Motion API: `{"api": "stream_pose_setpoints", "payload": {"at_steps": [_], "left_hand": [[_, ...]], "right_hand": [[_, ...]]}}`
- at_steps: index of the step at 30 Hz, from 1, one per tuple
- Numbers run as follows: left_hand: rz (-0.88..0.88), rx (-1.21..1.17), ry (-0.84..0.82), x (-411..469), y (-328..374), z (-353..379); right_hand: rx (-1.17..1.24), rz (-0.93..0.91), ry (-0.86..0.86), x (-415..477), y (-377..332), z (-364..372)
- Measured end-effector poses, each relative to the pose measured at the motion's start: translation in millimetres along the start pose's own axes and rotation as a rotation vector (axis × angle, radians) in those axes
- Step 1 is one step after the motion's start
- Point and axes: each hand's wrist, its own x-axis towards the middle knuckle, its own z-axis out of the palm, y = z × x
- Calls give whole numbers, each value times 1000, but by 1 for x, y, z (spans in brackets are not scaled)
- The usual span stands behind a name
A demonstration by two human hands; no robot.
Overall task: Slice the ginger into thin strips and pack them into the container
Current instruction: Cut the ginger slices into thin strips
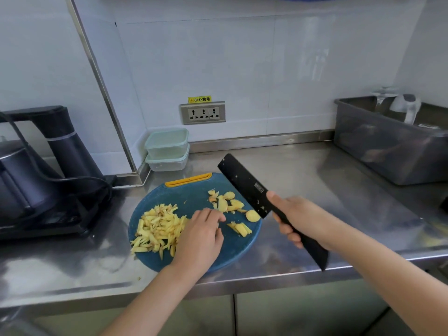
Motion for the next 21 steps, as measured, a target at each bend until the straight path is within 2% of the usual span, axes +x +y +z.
{"api": "stream_pose_setpoints", "payload": {"at_steps": [3,8,16,21], "left_hand": [[39,-13,-8,2,4,2],[116,-137,-186,11,15,5],[214,-165,-286,17,5,3],[77,-293,-337,21,7,-2]], "right_hand": [[-15,4,21,1,-2,-8],[2,-3,-7,1,3,1],[21,-10,14,0,-1,0],[14,0,1,0,1,2]]}}
